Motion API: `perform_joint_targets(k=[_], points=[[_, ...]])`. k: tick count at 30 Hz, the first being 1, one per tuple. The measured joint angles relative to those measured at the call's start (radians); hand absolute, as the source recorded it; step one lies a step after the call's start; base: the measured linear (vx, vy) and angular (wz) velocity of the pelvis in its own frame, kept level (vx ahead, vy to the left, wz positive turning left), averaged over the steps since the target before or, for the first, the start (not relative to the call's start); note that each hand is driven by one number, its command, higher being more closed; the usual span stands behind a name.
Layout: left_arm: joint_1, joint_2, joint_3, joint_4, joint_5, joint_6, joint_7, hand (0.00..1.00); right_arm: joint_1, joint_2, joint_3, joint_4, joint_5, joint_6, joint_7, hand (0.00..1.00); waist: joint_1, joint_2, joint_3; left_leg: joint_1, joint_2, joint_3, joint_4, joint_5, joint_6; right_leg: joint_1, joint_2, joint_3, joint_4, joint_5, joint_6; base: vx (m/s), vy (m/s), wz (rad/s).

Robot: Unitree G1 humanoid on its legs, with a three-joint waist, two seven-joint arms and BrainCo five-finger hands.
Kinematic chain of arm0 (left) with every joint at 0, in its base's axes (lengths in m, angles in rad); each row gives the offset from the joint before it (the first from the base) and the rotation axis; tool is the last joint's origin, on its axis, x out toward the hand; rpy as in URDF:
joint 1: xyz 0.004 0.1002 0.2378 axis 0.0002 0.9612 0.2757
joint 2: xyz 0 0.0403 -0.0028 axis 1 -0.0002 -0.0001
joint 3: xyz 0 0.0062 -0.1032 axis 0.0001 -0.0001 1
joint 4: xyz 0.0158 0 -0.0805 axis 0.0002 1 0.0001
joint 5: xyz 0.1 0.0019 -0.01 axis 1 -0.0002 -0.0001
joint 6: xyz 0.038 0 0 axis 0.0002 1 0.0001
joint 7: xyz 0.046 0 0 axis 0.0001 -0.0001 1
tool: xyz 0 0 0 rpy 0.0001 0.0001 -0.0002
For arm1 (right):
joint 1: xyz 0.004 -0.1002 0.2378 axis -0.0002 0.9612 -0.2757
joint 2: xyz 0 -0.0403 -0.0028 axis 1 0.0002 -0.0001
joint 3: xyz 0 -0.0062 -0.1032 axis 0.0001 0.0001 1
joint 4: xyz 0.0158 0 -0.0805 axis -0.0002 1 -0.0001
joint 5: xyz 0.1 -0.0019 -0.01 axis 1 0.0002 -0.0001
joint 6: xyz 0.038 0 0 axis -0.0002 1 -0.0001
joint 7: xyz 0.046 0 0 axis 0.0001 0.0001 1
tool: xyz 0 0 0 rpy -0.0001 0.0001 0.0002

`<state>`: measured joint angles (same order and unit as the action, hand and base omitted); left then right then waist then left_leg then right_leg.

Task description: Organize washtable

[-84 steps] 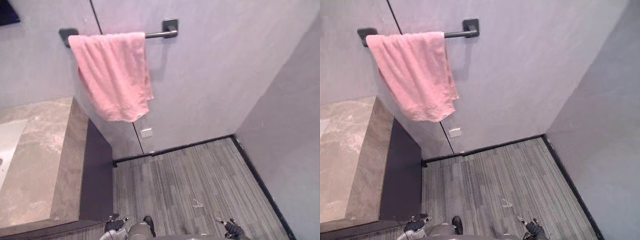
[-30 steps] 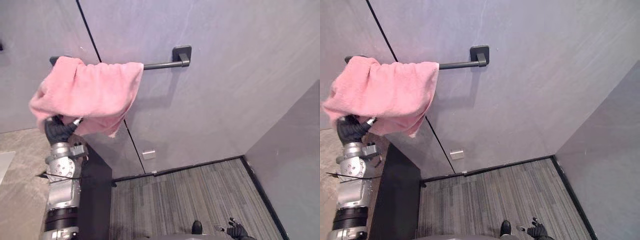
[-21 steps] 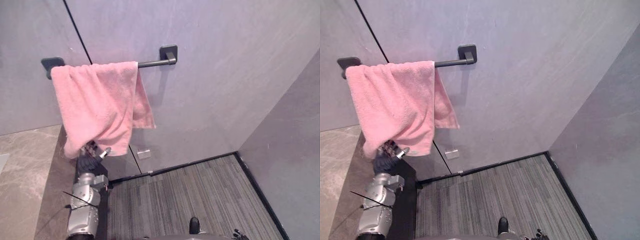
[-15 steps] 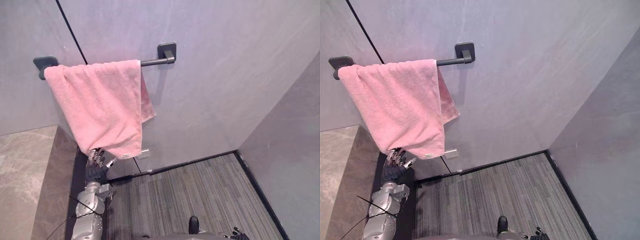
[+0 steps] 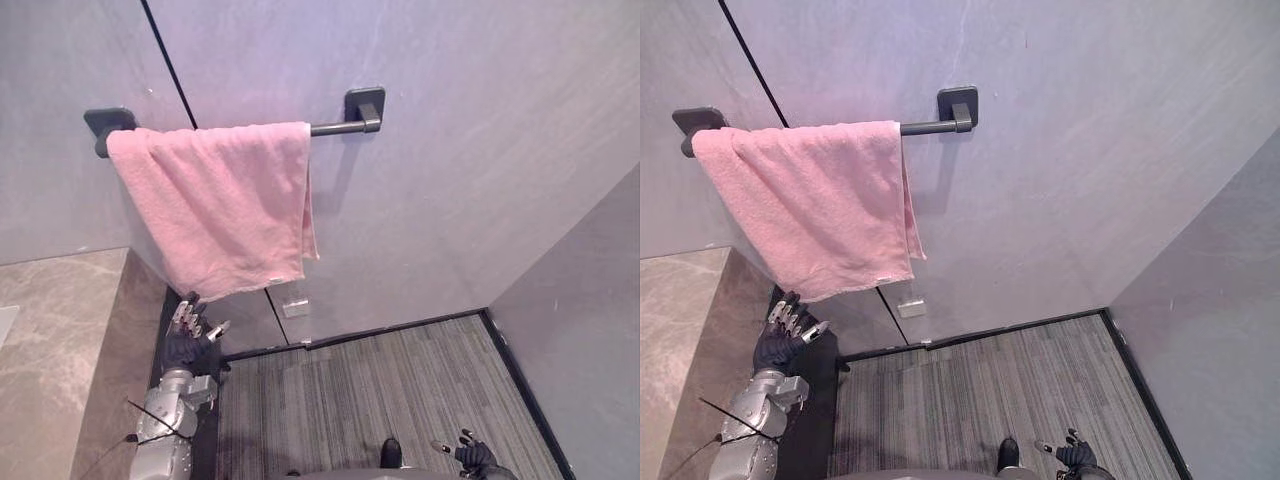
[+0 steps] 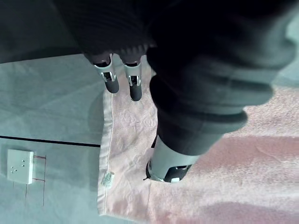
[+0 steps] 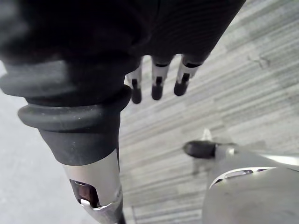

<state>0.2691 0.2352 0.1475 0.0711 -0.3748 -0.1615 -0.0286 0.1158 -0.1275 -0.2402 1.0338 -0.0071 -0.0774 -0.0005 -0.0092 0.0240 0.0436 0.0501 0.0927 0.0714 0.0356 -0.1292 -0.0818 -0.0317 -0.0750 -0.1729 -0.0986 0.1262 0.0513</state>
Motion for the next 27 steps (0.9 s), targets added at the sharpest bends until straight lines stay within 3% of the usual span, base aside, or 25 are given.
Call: perform_joint_targets(k=[8, 13, 16, 21, 25, 27], points=[[0.036, 0.008, 0.002, -0.150, -0.030, -0.002, -0.036, 0.00, 0.010, -0.001, 0.000, 0.002, -0.001, 0.010, 0.004, 0.00, -0.003, 0.015, 0.010, -0.005, 0.008, 0.005, -0.002, -0.002, 0.001, -0.006, 0.007, 0.007, 0.000, -0.001, 0.001, -0.06, -0.025, -0.02], [0.013, 0.027, 0.072, -0.279, -0.056, -0.031, -0.008, 0.00, 0.009, -0.012, 0.001, 0.007, -0.003, 0.009, 0.003, 0.00, -0.002, 0.019, 0.012, -0.005, 0.009, 0.001, -0.004, -0.001, 0.001, -0.006, 0.009, 0.005, 0.000, -0.001, 0.000, 0.00, 0.000, 0.00], [-0.015, 0.093, 0.137, -0.342, -0.056, -0.074, 0.011, 0.00, 0.007, -0.023, 0.003, 0.011, -0.003, 0.009, 0.004, 0.00, 0.001, 0.021, 0.012, -0.003, 0.008, 0.001, -0.003, -0.001, 0.001, -0.005, 0.009, 0.000, 0.000, -0.001, 0.000, 0.00, 0.000, 0.00], [-0.112, 0.133, 0.218, -0.348, -0.057, -0.132, 0.081, 0.00, 0.001, -0.034, 0.007, 0.012, -0.006, 0.008, 0.004, 0.00, 0.017, 0.021, 0.012, 0.003, 0.003, -0.010, -0.001, -0.001, 0.001, 0.007, 0.002, -0.013, 0.000, -0.001, 0.000, 0.00, 0.002, 0.07], [-0.144, 0.168, 0.222, -0.321, -0.057, -0.139, 0.117, 0.00, -0.007, -0.038, 0.025, 0.012, -0.025, 0.007, 0.004, 0.00, 0.024, 0.019, 0.012, 0.003, -0.003, -0.016, -0.002, 0.003, 0.006, 0.011, -0.003, -0.017, 0.000, -0.001, 0.000, -0.03, 0.007, 0.05], [-0.179, 0.222, 0.248, -0.233, -0.059, -0.140, 0.120, 0.00, -0.009, -0.043, 0.058, 0.011, -0.036, 0.006, 0.006, 0.00, 0.024, 0.019, 0.013, 0.003, -0.003, -0.016, -0.002, 0.005, 0.010, 0.011, -0.004, -0.017, -0.001, -0.001, 0.000, -0.06, -0.014, 0.01]])
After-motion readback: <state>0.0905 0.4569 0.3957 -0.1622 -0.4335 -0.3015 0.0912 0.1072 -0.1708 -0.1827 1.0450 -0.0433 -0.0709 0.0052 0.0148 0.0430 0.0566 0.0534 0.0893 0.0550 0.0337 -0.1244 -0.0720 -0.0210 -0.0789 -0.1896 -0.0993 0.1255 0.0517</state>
